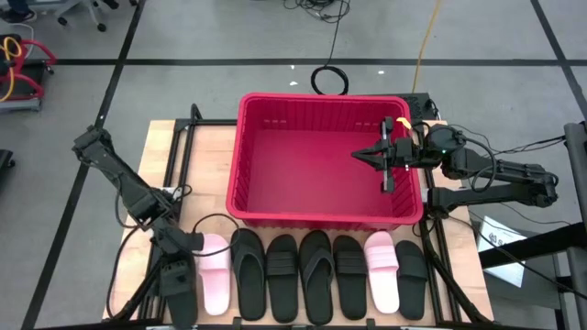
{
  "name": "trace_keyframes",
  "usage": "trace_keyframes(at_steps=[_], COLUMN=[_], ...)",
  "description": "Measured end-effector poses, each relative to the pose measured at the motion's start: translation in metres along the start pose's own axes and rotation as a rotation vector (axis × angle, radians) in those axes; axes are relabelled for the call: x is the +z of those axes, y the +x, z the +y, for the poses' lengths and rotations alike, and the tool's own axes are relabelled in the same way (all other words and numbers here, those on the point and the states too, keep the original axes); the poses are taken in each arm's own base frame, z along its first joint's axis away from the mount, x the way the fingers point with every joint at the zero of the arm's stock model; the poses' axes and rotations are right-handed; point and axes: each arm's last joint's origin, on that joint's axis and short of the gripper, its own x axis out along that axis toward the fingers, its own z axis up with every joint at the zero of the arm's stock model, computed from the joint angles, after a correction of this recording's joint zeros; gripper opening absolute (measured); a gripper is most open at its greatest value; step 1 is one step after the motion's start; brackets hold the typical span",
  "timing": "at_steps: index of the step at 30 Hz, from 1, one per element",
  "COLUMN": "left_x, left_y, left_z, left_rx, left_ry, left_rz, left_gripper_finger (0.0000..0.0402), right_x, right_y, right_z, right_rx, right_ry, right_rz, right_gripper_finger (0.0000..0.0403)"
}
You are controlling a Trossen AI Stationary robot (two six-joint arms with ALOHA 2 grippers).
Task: Pick and place slides into bin
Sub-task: Put the black slide into the red bin
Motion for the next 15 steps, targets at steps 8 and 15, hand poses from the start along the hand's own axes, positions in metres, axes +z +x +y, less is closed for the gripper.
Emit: trace_keyframes(at_steps=[8, 15], left_x=[-0.003, -0.007], left_y=[-0.024, -0.045], left_z=[-0.029, -0.055], left_rx=[-0.059, -0.131], left_ry=[0.024, 0.142], left_rz=[-0.114, -0.232], left_gripper_finger=[0.0001, 0.0001], right_x=[0.0, 0.0], right_y=[0.0, 0.0], right_z=[0.0, 0.0], right_rx=[-0.001, -0.001], right_ry=[-0.017, -0.017], right_rz=[0.0, 0.0], right_gripper_finger=[0.0, 0.0])
